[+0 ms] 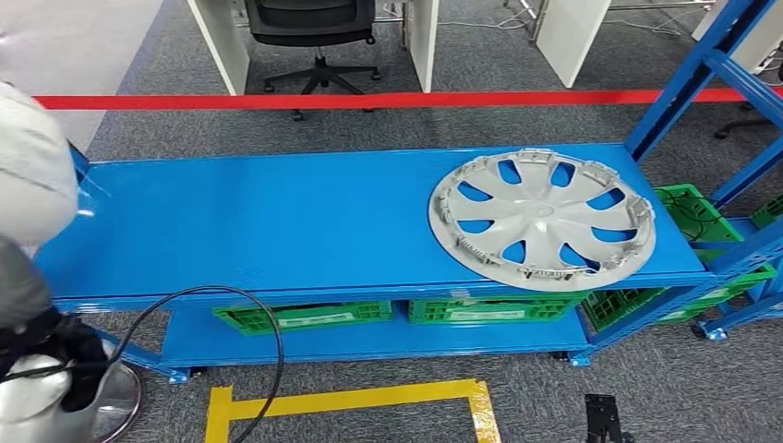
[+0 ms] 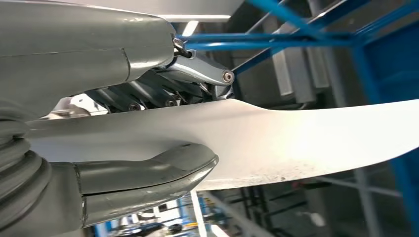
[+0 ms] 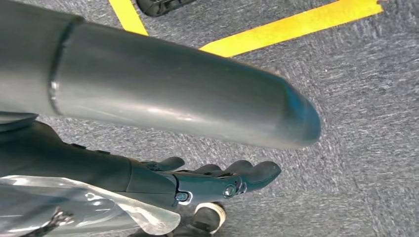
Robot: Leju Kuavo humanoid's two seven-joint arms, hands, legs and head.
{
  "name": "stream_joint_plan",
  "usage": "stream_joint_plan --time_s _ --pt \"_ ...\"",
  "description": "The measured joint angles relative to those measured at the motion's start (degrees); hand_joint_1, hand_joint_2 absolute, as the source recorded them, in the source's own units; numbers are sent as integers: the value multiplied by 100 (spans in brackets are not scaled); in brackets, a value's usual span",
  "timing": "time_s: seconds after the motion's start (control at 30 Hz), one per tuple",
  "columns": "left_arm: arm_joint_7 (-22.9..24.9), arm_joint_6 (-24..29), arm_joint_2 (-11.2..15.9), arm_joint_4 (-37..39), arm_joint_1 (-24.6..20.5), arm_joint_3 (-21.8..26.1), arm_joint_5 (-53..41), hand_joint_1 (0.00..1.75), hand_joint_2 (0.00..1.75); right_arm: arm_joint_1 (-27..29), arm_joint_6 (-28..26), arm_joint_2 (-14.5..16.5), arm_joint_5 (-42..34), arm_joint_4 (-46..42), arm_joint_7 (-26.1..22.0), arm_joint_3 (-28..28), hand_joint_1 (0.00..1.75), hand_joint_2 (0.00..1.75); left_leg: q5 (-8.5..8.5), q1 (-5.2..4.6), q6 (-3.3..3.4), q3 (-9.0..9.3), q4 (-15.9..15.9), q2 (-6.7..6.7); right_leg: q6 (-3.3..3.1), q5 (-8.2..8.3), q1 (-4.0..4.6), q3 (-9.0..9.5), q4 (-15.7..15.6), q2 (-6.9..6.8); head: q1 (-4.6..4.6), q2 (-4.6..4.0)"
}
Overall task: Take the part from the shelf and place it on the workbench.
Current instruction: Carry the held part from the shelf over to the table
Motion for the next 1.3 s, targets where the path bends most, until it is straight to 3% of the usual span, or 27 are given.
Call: stream_joint_plan --time_s 0.2,0.3,0.53,0.73,0.83,0.9,0.97,1.0,1.03,1.07,1.13,1.17,1.2,1.3 --pt "-180 -92 51 -676 369 -12 290 175 175 15 -19 25 69 1 3 13 0 0 3 -1 4 6 -1 2 2 5 -1 9 0 8 1 0" --pt "-260 -299 51 -1067 761 -19 443 175 175 47 239 41 57 2 138 15 0 0 2 -2 4 7 -1 3 2 4 -2 9 -1 7 1 0" --pt "-409 -651 -49 -1693 1674 -158 670 175 175 75 38 83 -21 -1 204 -34 0 0 -9 -7 14 4 11 3 10 4 -11 7 -11 5 1 0" --pt "-250 -804 -58 -1762 1964 -243 688 175 175 77 -60 110 -20 -15 141 -73 0 0 -27 -42 79 -6 52 2 60 25 -49 18 -26 4 -2 0" --pt "-219 -866 -63 -1766 1996 -256 684 175 175 76 -66 120 -7 -16 143 -82 0 0 40 -30 171 34 -59 12 120 4 -63 10 -28 -7 4 0" --pt "-213 -899 -79 -1770 2006 -278 678 175 175 74 -47 120 -2 -21 149 -84 0 0 102 -3 240 76 -165 31 127 -219 -54 -156 310 -23 25 0" --pt "-213 -929 -95 -1771 2024 -302 675 175 175 77 -19 119 -7 -27 170 -86 0 0 110 -11 261 76 -177 44 129 -551 -45 -493 1014 -29 40 0" --pt "-214 -946 -101 -1771 2033 -316 677 175 175 82 -4 119 -12 -28 197 -94 0 0 108 -12 261 75 -175 46 139 -635 -47 -638 1308 -31 46 0" --pt "-217 -962 -104 -1771 2038 -328 681 175 175 86 7 118 -16 -28 226 -106 0 0 103 -10 255 78 -173 47 150 -614 -52 -703 1423 -33 48 0" --pt "-220 -975 -109 -1771 2039 -336 685 175 175 89 15 117 -20 -29 254 -120 0 0 93 -3 241 84 -166 44 161 -483 -59 -658 1314 -38 49 0" --pt "-224 -990 -116 -1771 2041 -341 690 175 175 83 23 114 -21 -30 280 -140 0 0 51 21 178 97 -123 36 177 -119 -72 -333 636 -53 53 0" --pt "-225 -992 -118 -1771 2040 -342 691 175 175 75 27 114 -21 -31 286 -144 0 0 19 18 131 87 -74 33 169 -17 -69 -164 316 -53 64 0" --pt "-225 -996 -119 -1772 2040 -342 692 175 175 68 33 115 -20 -30 293 -145 0 0 -2 11 86 73 -35 32 142 16 -64 -63 127 -50 69 0" --pt "-226 -1004 -118 -1773 2043 -346 692 175 175 74 44 116 -28 -30 310 -163 0 0 -10 1 2 52 -5 31 12 -15 -39 -36 84 -35 62 0"
